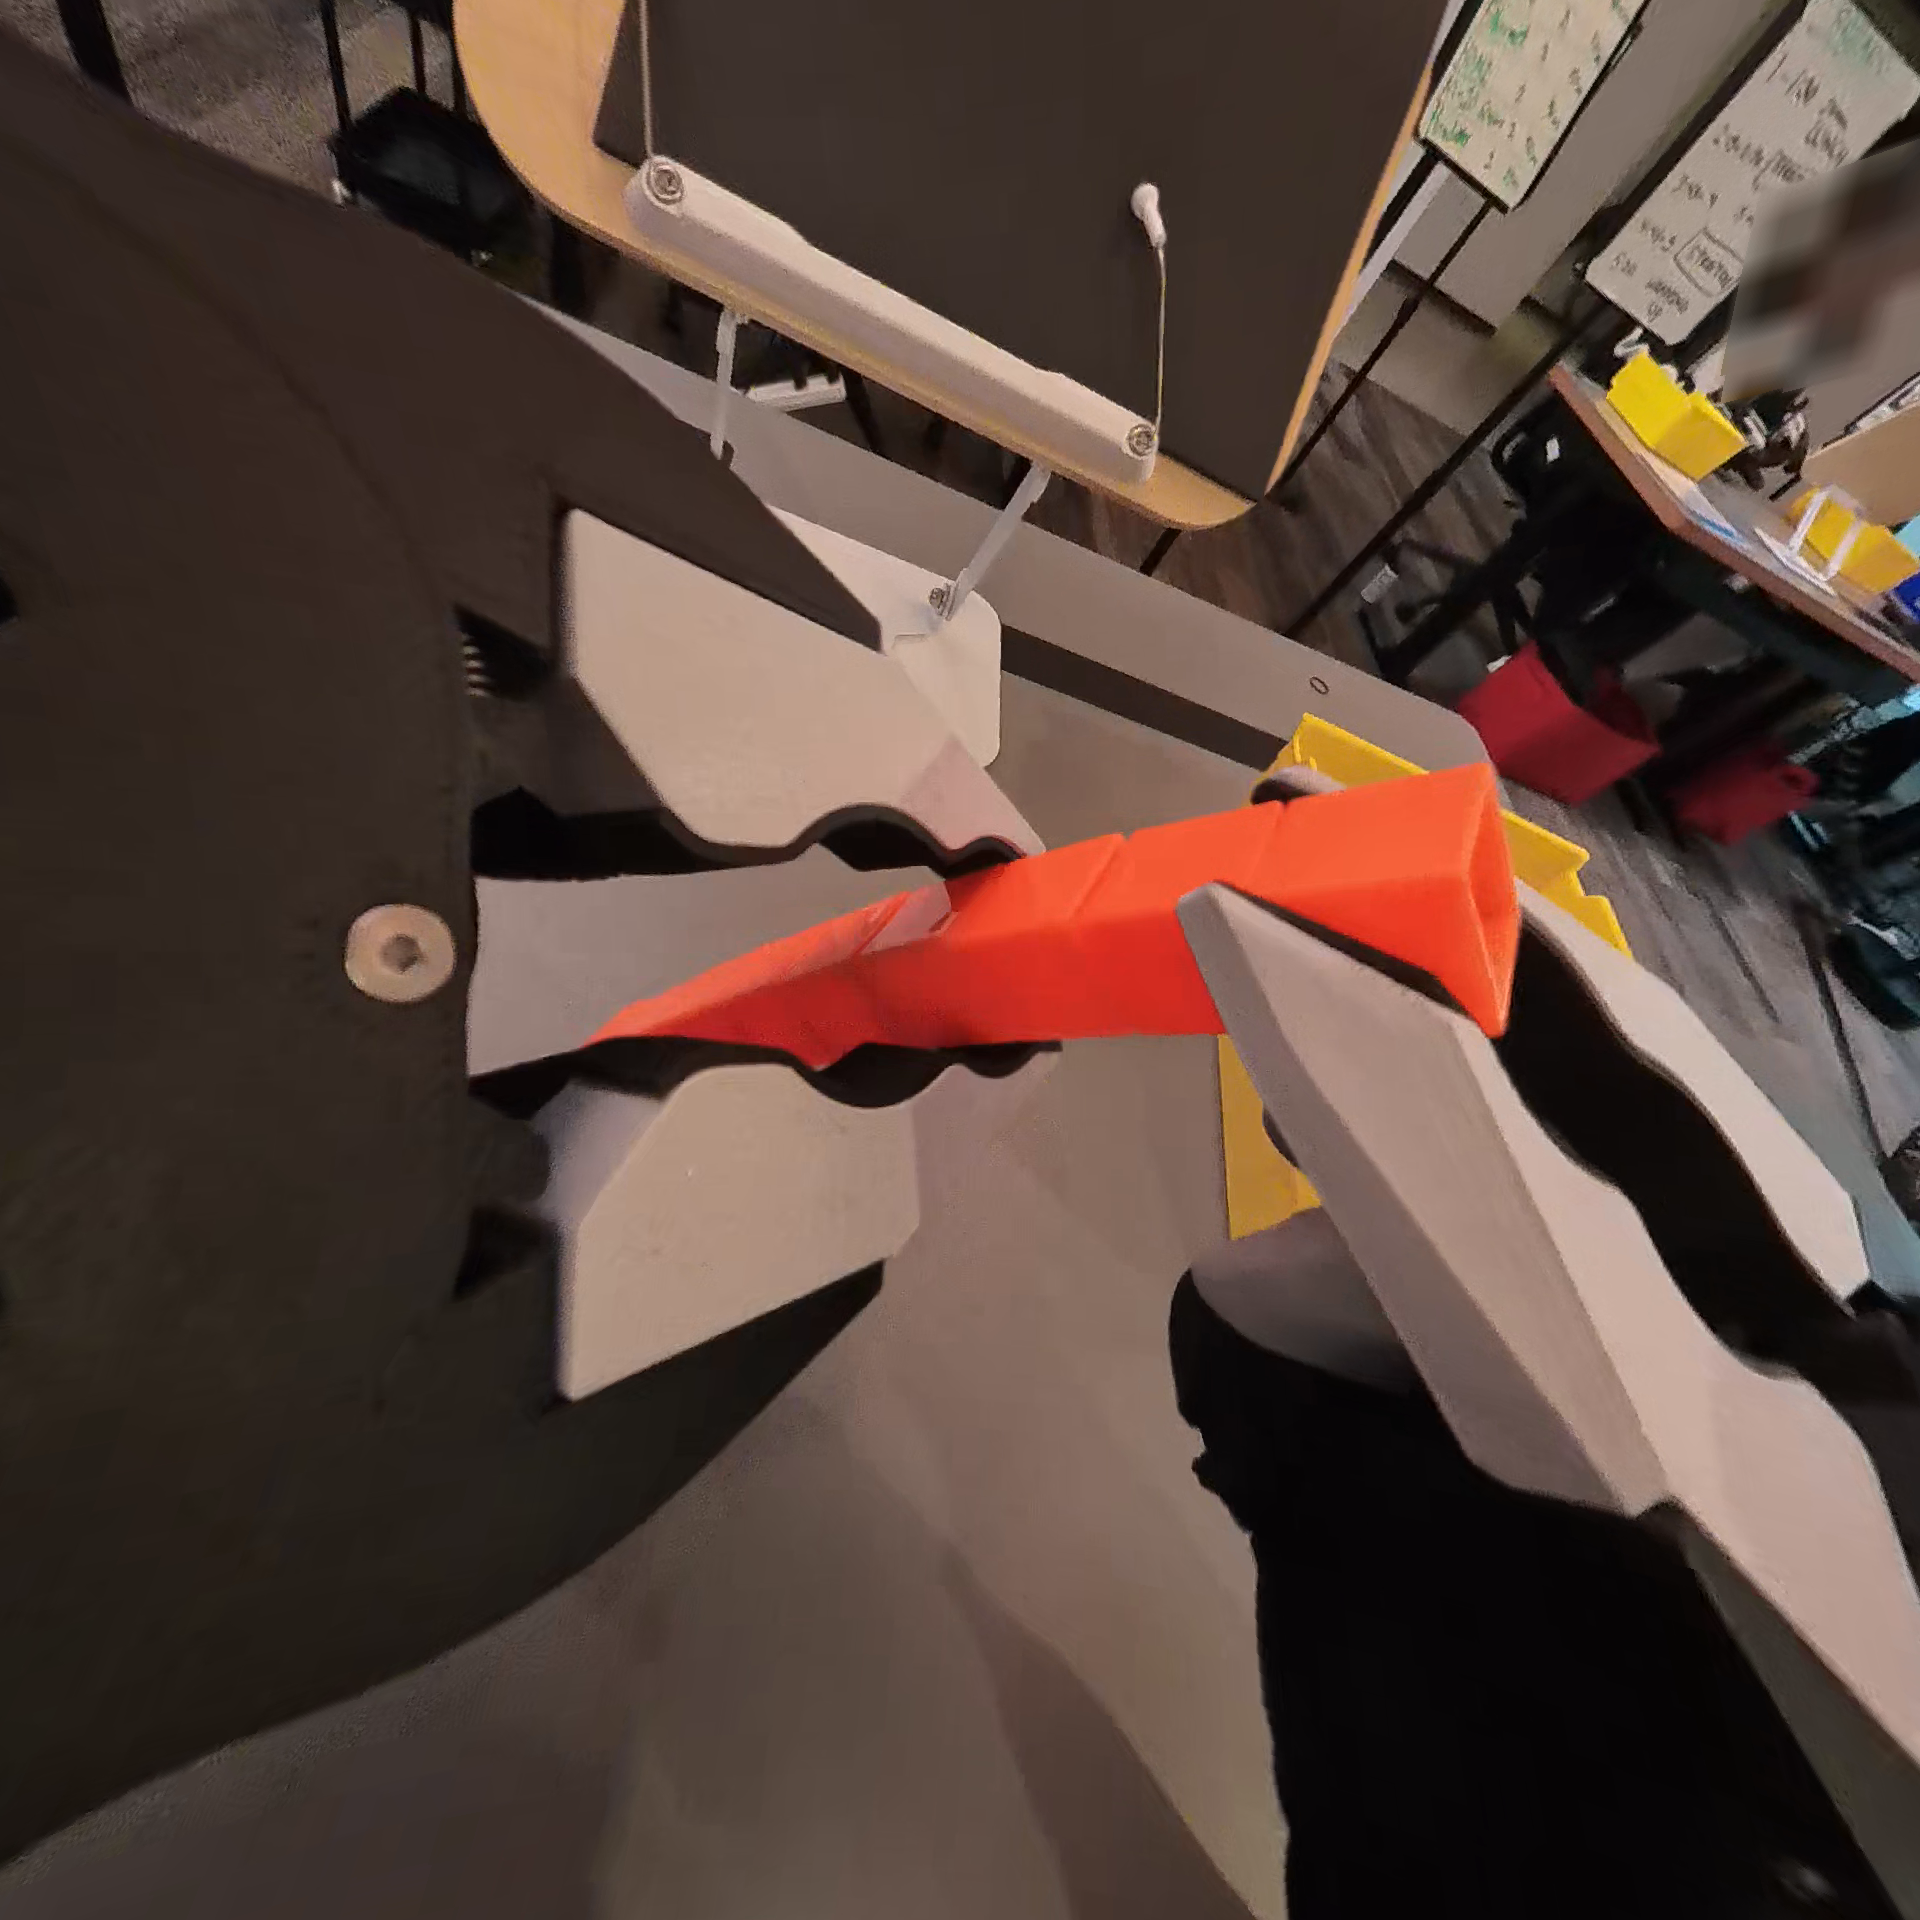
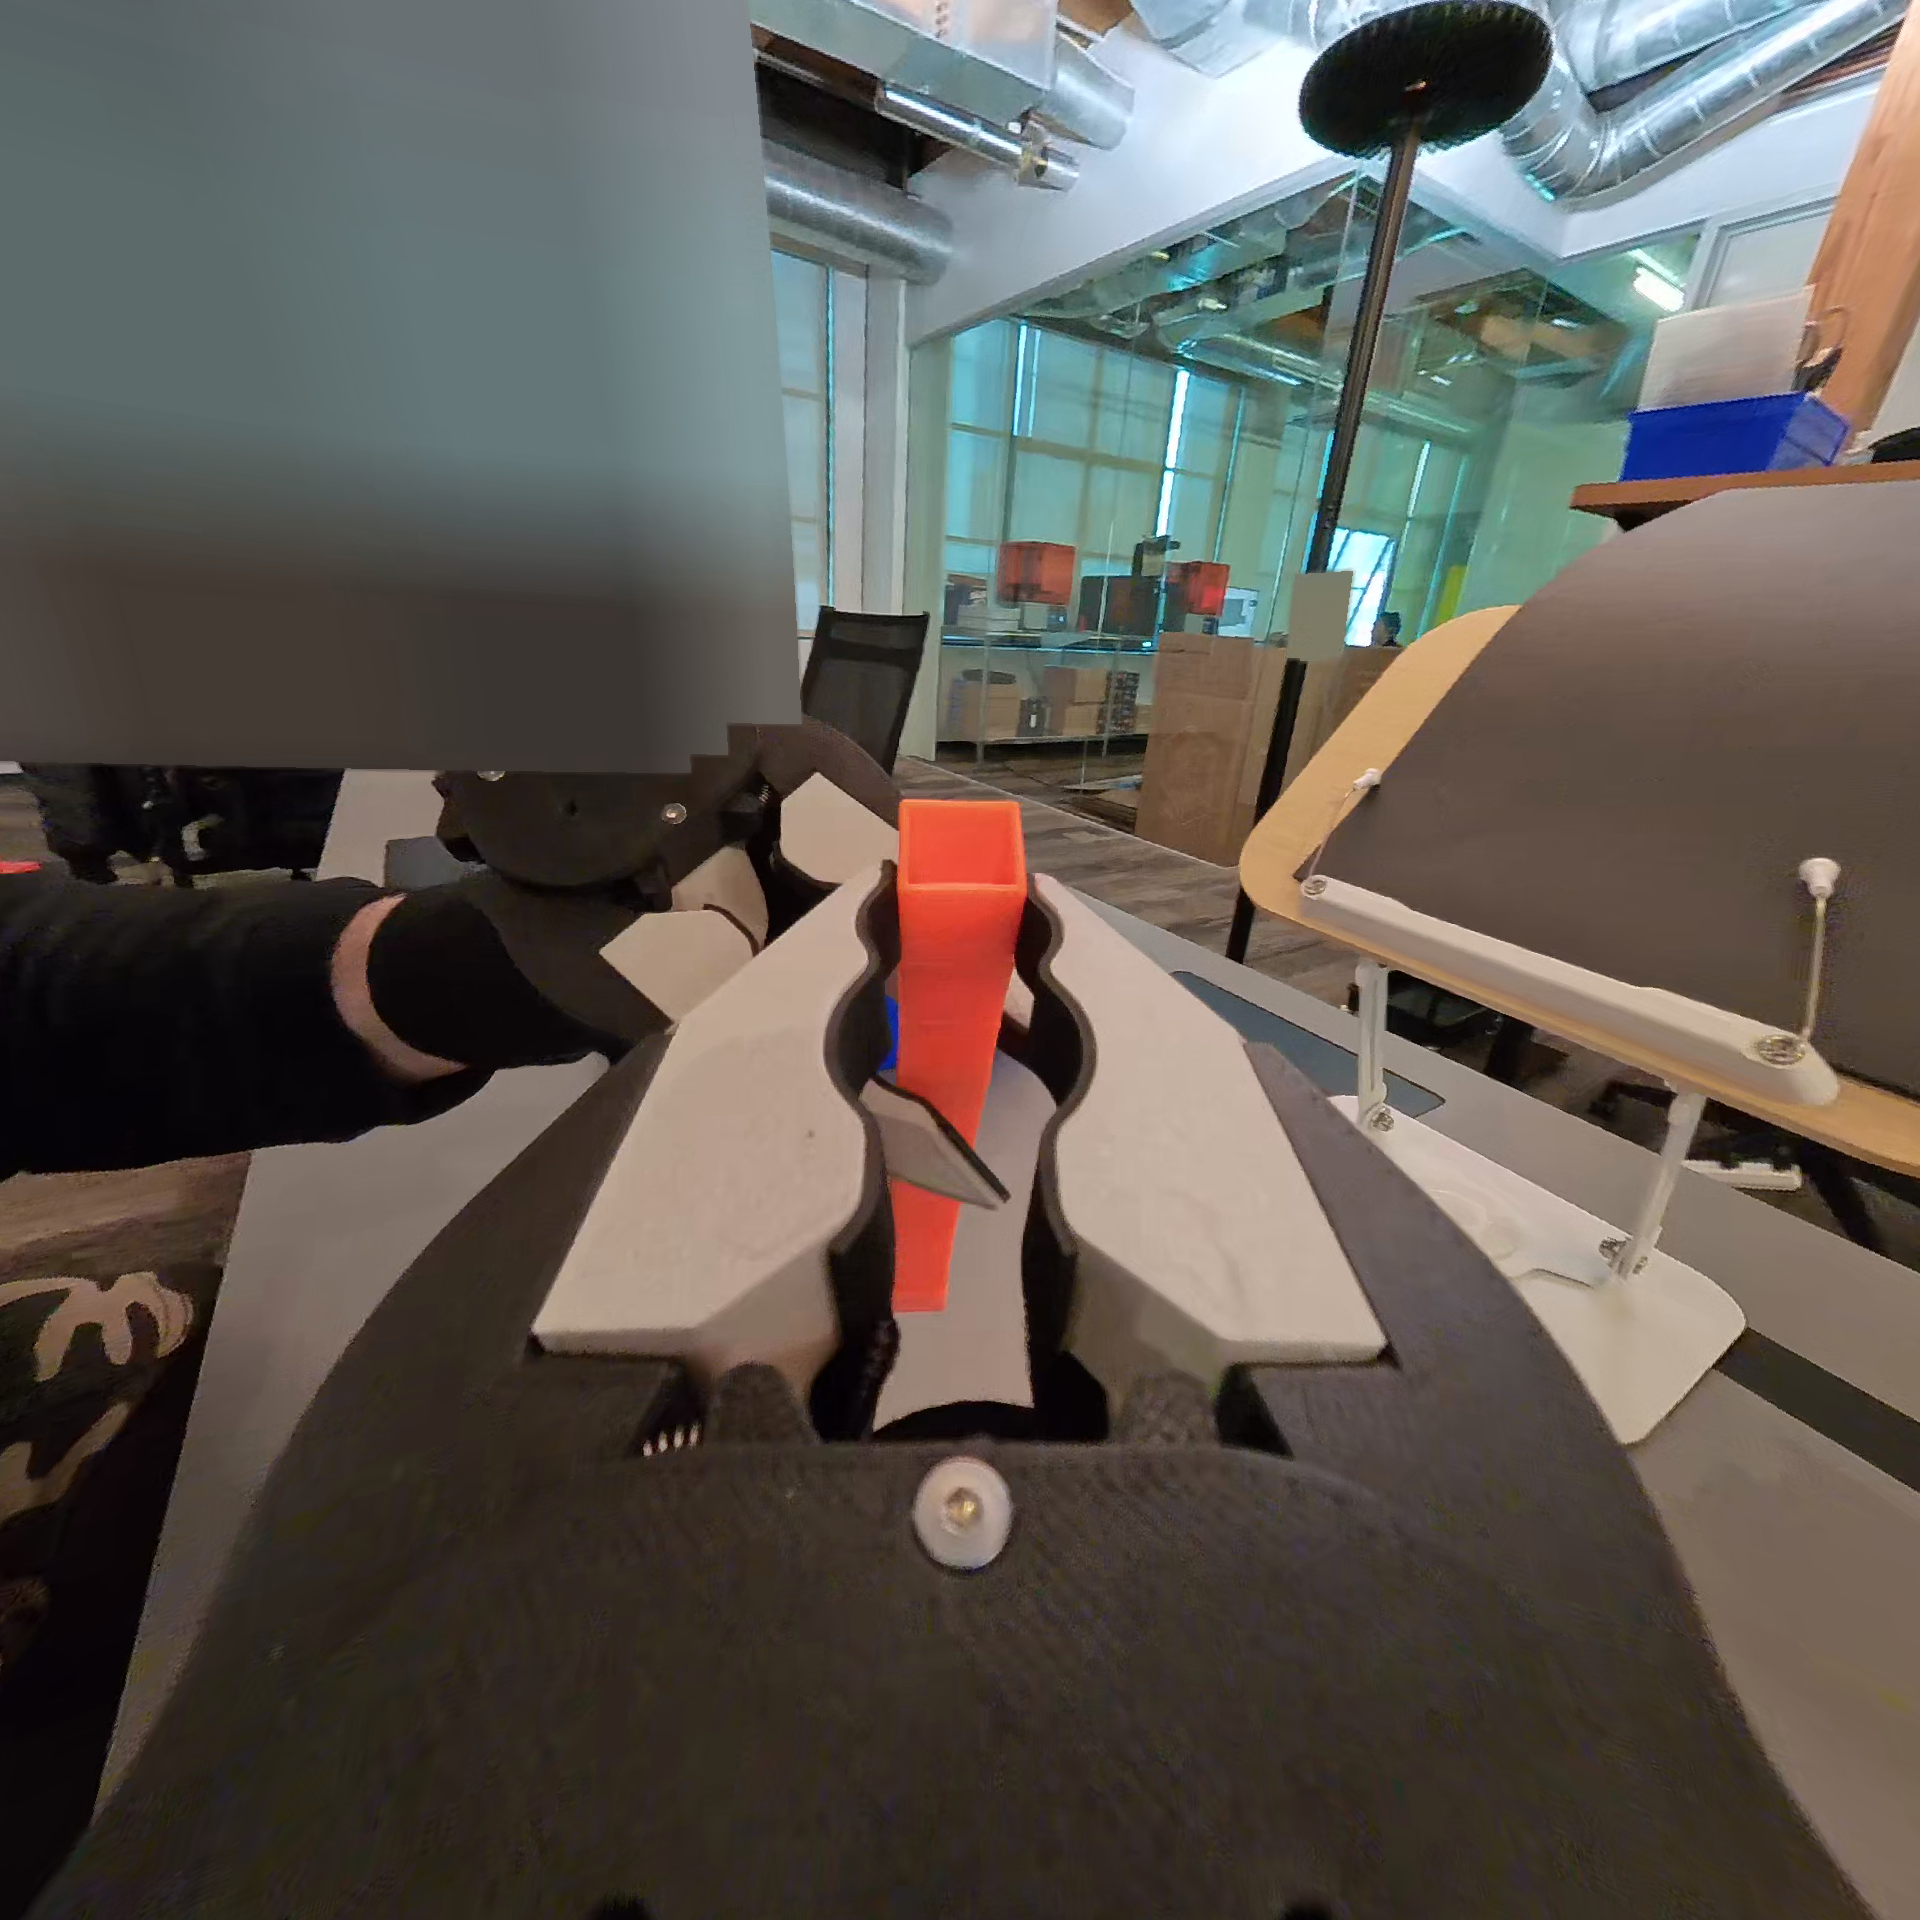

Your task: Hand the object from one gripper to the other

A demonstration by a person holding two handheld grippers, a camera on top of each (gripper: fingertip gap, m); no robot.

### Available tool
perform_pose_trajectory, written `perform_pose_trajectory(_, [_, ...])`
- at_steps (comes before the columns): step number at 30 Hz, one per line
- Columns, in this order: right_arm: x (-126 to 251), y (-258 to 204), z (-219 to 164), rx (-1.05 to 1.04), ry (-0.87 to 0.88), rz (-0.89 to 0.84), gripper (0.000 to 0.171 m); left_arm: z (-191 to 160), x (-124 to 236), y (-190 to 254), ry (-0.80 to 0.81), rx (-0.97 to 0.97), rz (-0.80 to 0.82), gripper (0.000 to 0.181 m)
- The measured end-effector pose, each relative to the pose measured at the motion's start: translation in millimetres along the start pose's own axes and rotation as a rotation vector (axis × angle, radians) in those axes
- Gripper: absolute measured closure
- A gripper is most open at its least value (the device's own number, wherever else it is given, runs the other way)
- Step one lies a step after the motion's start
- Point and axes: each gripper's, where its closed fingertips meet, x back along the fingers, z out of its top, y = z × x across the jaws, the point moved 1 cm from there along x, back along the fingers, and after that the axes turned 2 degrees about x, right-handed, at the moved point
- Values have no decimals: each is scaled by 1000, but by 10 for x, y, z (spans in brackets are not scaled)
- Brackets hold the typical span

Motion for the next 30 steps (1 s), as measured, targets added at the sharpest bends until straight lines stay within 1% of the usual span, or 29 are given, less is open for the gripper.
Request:
perform_pose_trajectory(3, [9,-7,16,-4,6,-16,153,18,8,-3,14,12,-10,156])
perform_pose_trajectory(5, [15,-31,37,0,14,10,153,38,28,8,30,26,-41,156])
perform_pose_trajectory(6, [24,-60,64,4,31,36,150,58,47,24,43,39,-70,156])
perform_pose_trajectory(9, [66,-106,129,13,68,91,131,108,105,19,83,77,-132,156])
perform_pose_trajectory(11, [70,-106,108,13,49,123,114,147,156,119,118,87,-249,156])
perform_pose_trajectory(12, [69,-110,92,10,39,146,109,163,179,174,129,89,-304,156])
perform_pose_trajectory(13, [76,-127,98,8,42,174,107,165,190,223,128,90,-348,156])
perform_pose_trajectory(15, [86,-172,112,9,44,235,113,141,203,373,97,76,-459,156])
perform_pose_trajectory(18, [115,-359,72,25,4,393,130,146,217,563,70,58,-584,156])
perform_pose_trajectory(19, [138,-411,81,37,2,432,144,156,210,588,69,54,-600,156])
perform_pose_trajectory(22, [155,-410,118,32,-14,432,145,218,207,621,86,73,-655,156])
perform_pose_trajectory(24, [162,-360,147,7,-12,406,144,263,177,580,108,82,-641,156])
perform_pose_trajectory(26, [167,-273,185,-8,-6,354,145,323,120,473,136,97,-556,154])
perform_pose_trajectory(27, [168,-216,204,-10,-6,319,145,349,77,379,144,105,-476,138])
perform_pose_trajectory(28, [169,-162,218,-15,-16,285,145,371,49,320,145,107,-414,127])
perform_pose_trajectory(30, [179,-87,255,-11,-34,231,145,451,27,296,163,98,-349,129])
